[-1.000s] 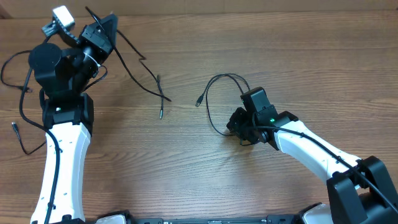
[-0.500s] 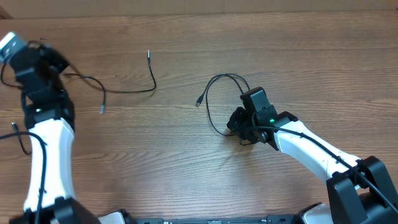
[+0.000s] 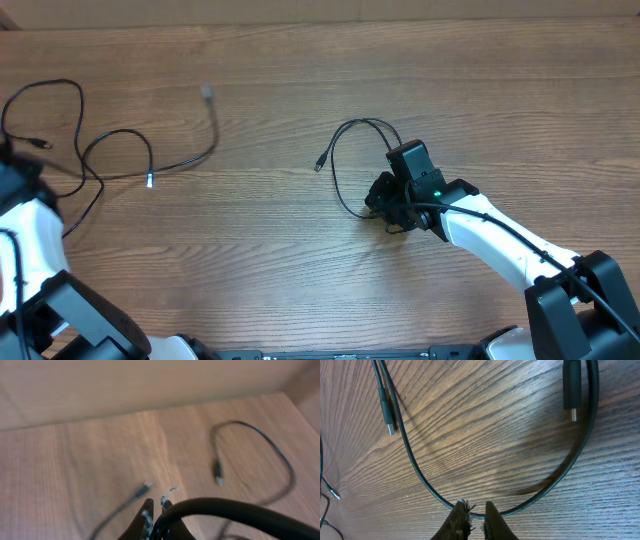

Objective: Untangle cables
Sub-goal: 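Lower the cable at the left edge and open the left gripper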

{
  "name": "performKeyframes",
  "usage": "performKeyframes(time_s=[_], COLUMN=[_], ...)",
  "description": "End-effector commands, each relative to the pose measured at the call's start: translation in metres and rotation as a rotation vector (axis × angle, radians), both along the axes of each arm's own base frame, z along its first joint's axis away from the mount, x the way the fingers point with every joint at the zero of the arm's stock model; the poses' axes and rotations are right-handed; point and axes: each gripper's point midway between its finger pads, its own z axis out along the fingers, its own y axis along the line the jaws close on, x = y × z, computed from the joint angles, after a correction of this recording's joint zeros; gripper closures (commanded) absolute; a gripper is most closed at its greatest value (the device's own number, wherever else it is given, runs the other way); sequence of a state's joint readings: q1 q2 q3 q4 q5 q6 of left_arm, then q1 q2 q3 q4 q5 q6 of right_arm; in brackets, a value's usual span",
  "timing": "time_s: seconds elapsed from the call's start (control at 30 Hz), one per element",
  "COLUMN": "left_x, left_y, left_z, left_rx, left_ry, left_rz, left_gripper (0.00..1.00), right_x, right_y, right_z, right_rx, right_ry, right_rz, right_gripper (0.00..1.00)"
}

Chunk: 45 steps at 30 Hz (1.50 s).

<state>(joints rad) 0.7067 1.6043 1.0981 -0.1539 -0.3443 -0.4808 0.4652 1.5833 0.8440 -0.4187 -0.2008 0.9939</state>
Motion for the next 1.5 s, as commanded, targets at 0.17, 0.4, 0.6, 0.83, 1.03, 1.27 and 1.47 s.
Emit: performKeyframes(time_s=[0.17,0.4,0.6,0.83,1.03,1.27,1.47], left_x=[-0.003,0.023,0.052,0.095,0.130,0.139,0.130], left_y=[0.007,-0.016,-0.054,-0.121,-0.179,-0.204,-0.208], left_z=[-0.004,-0.005,-0.003,-0.004,-0.032,-0.090,-0.144], left_rx=[-0.096,-0.228,-0.355,-0.383,-0.344,-0.303,-0.364], left_ry=[-0.102,-0.245,-0.324,-0.287,-0.161,0.040,0.156], left_rz=[-0.036,-0.140,-0.318,-0.581,-0.754,-0.809,-0.827], left_gripper=[0.71,0.37,0.47,0.96,0.96,0.94,0.94], right_x=[0.001,0.001,0.001,0.001,0.001,0.000,0.001], right_y=[-0.001,-0.001,-0.001,-0.001,-0.001,-0.001,-0.001], right_z=[-0.002,-0.002,-0.002,-0.002,-0.002,-0.003,-0.002], right_rx=[-0.011,-0.011,-0.011,-0.011,-0.010,-0.013,-0.011], right_ry=[-0.010,-0.009,-0.010,-0.010,-0.011,-0.007,-0.010], right_rz=[-0.004,-0.004,-0.004,-0.004,-0.003,-0.003,-0.004], right_gripper=[0.90,0.90,0.90,0.90,0.90,0.89,0.89])
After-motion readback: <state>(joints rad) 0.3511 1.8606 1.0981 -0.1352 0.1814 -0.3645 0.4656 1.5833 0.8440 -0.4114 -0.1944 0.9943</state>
